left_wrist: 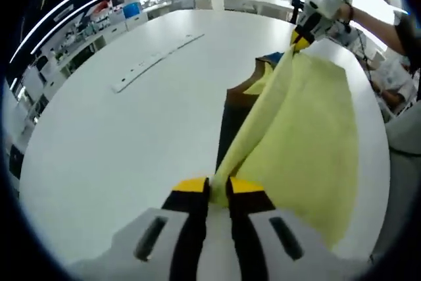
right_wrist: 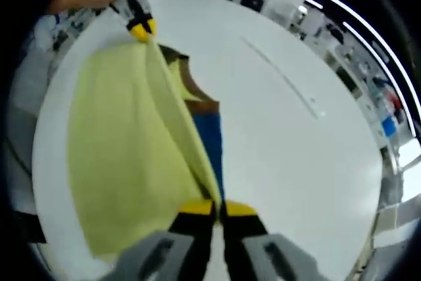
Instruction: Fold the garment on the visible template until the final outline fits inside the template.
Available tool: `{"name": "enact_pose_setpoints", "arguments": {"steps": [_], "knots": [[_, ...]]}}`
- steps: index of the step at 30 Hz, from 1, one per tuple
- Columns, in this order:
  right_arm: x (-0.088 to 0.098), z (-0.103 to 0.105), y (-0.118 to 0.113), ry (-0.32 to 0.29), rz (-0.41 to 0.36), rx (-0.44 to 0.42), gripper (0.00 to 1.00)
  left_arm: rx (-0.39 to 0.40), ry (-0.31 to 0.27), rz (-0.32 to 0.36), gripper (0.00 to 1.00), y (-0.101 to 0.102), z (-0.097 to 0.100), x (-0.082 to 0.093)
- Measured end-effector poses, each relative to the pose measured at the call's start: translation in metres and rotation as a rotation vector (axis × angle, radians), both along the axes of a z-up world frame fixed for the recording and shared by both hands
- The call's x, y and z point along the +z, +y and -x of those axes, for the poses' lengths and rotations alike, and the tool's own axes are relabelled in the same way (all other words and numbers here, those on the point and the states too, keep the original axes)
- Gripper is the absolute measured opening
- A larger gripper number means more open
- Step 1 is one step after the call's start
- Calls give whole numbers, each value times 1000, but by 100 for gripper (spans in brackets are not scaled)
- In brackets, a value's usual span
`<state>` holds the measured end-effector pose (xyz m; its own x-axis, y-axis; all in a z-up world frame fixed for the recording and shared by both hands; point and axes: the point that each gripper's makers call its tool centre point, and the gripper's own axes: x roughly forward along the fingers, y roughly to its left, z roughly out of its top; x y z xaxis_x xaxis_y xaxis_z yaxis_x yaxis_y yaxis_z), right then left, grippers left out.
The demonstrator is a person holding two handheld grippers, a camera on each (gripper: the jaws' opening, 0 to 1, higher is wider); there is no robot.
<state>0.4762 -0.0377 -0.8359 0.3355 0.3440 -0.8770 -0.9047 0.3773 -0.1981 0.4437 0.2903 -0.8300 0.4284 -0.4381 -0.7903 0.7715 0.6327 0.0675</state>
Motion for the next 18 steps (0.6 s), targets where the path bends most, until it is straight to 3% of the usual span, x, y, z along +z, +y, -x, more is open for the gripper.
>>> {"name": "enact_pose_setpoints", "arguments": {"steps": [4, 9, 15, 18], "knots": [[15, 0, -4, -42, -16, -21, 12, -13, -32, -29, 19, 9, 4, 6], [27, 4, 2, -68, -89, -15, 16, 3, -69, -7, 19, 17, 8, 16], [12, 4, 12, -53, -101, 36, 17, -30, -78, -12, 18, 6, 11, 8], [3, 4, 14, -41, -98, 40, 18, -72, -88, -57, 18, 2, 14, 4]]}}
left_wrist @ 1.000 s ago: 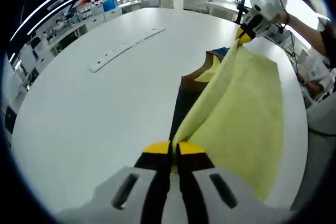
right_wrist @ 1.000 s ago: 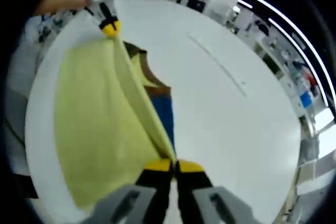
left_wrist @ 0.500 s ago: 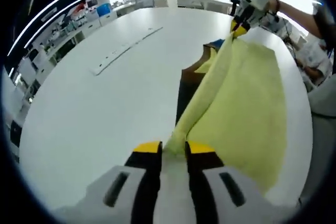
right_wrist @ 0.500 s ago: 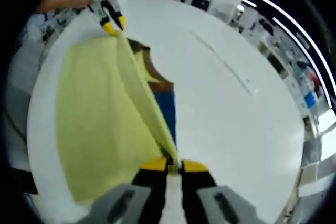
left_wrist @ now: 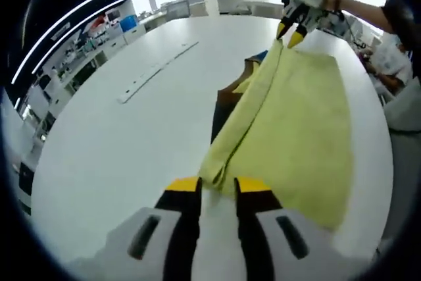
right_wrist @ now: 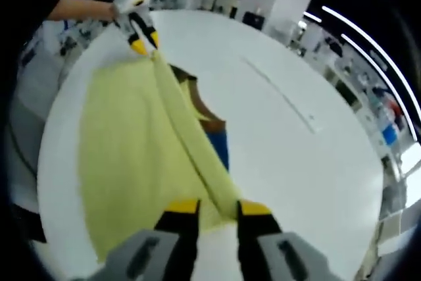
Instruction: Fold the garment on the visible template until the final outline fits inside the template.
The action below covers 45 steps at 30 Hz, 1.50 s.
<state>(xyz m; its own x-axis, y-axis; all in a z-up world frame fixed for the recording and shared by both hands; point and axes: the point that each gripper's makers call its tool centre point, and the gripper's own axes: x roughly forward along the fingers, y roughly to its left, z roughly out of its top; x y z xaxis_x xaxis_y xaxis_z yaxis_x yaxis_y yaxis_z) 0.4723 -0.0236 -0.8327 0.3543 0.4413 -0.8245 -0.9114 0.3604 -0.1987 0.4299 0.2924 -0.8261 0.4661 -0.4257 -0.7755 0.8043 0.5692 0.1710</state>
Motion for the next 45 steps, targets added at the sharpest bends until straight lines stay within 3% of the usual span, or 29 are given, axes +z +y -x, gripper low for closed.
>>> {"name": "enact_pose_setpoints", "arguments": {"steps": [3, 9, 18, 28, 32, 38, 45], "knots": [[-7, -3, 0, 7, -9, -15, 17, 1, -2, -22, 17, 9, -6, -11], [-8, -7, 0, 17, -31, -37, 15, -6, 1, -27, 13, 11, -14, -15], [-10, -2, 5, 37, -42, -28, 1, -21, 10, -4, 10, 3, -10, -14], [-11, -6, 2, 34, -40, -66, 0, 21, 31, 2, 0, 2, -10, -15], [-9, -6, 1, 0, 5, -37, 0, 11, 24, -18, 0, 2, -9, -12], [1, -9, -1, -62, 36, -10, 0, 32, -13, 4, 0, 4, -13, 1], [15, -21, 0, -117, 14, -47, 0, 127, -50, 66, 0, 5, -27, 13]]}}
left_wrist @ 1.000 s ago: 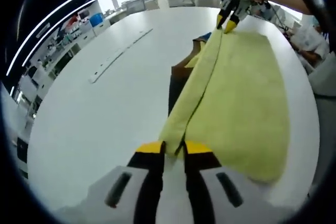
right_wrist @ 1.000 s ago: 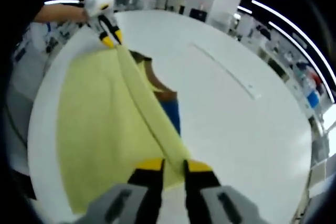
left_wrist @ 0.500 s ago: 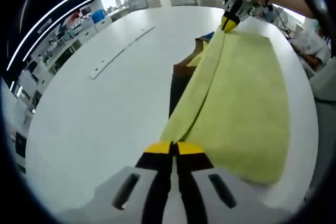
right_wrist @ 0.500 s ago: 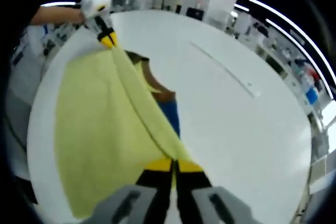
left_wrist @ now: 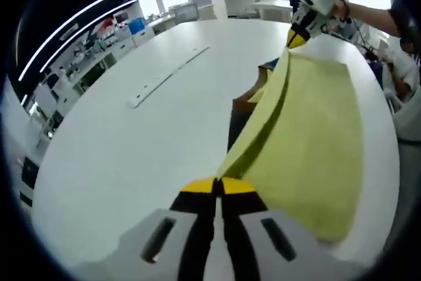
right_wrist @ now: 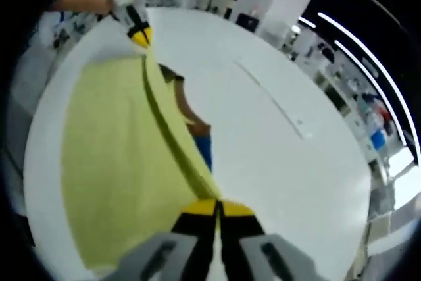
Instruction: Fold the garment on the visible template until the final outline fits inside the template.
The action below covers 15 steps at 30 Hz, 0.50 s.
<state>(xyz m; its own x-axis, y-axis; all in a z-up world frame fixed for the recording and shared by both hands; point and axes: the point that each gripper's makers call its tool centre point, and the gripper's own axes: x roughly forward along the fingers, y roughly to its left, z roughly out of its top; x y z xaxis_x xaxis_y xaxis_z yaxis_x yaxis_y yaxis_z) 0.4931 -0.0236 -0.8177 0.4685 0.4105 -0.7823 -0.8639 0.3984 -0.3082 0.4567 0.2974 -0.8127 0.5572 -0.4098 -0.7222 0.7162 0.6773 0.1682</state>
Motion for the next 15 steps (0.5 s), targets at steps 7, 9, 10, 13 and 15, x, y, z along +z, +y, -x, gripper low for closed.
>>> {"name": "enact_pose_setpoints", "arguments": {"steps": [7, 9, 10, 13, 15], "knots": [[10, -19, 2, -29, -98, -113, 0, 109, -17, 55, 0, 3, -12, 3], [11, -24, 4, -8, -159, -174, 0, 163, -16, 69, 0, 7, -19, 2], [11, -27, 3, -7, -172, -189, 0, 179, -24, 69, 0, 9, -22, 2], [13, -32, 1, -22, -186, -217, 0, 205, -19, 106, 6, 9, -23, 3], [13, -32, 1, -11, -205, -234, 10, 217, -17, 117, 18, 9, -22, 3]]}}
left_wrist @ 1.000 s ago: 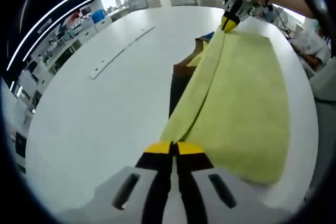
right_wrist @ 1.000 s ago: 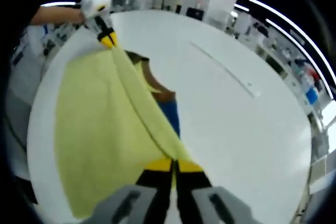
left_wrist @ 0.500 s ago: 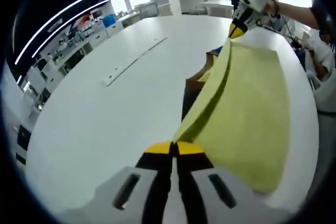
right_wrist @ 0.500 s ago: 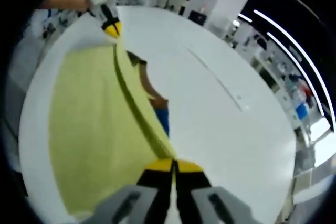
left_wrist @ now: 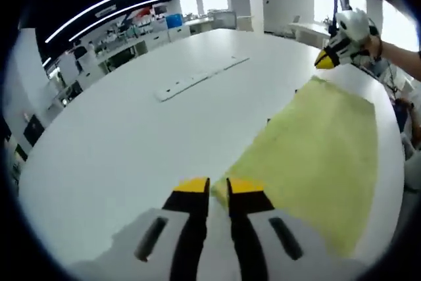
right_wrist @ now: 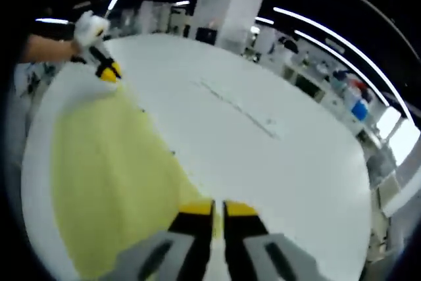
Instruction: Fold the garment on the visible template until the final outline fits inside the template.
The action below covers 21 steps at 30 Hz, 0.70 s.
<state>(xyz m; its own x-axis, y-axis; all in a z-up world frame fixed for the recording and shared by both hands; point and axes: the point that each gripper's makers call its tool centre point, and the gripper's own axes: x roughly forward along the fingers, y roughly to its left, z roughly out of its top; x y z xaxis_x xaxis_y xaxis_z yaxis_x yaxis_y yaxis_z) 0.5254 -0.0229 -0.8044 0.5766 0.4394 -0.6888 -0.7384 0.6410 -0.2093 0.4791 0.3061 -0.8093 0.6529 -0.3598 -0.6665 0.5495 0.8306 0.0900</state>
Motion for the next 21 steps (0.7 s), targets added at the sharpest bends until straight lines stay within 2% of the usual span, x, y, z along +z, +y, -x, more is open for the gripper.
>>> {"name": "enact_pose_setpoints", "arguments": {"steps": [2, 5, 10, 16, 21], "knots": [[2, 1, 0, 16, -29, -18, 24, 38, 9, 34, 28, 4, 0, 0], [4, 8, 2, 36, -62, -47, 37, 69, -6, 76, 41, 4, 0, 5], [3, 16, 2, 102, -125, -85, 51, 94, 0, 162, 55, 4, 10, 8], [4, 34, 4, 167, -190, -96, 67, 100, -2, 217, 71, 6, 24, 12], [11, 64, 4, 193, -224, -96, 77, 79, -3, 259, 85, -5, 47, 17]]}}
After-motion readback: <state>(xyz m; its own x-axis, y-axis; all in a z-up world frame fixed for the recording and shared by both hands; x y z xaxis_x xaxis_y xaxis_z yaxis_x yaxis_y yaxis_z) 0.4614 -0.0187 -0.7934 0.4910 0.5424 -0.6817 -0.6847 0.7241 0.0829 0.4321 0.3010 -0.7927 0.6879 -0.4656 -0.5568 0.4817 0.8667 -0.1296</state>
